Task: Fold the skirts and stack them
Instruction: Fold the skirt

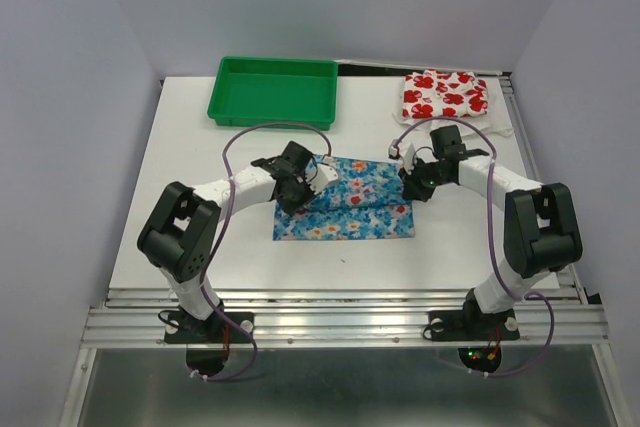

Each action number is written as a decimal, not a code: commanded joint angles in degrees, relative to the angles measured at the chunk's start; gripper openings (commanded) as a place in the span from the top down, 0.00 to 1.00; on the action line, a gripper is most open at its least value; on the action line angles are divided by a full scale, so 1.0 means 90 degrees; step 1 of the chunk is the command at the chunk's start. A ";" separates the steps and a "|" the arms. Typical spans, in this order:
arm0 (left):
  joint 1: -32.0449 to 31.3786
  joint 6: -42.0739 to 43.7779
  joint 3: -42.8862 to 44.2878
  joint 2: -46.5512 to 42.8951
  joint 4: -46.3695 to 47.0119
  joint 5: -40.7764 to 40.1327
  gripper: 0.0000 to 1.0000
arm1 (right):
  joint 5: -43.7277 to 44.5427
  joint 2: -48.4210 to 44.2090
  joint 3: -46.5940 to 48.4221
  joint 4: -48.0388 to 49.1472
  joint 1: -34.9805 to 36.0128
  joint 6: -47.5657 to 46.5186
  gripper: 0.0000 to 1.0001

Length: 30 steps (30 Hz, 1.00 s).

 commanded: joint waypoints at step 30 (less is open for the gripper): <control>-0.0153 0.0523 -0.0530 -0.0715 -0.0722 -0.0067 0.91 | 0.0316 -0.0739 -0.0712 -0.0437 0.0500 -0.0271 0.92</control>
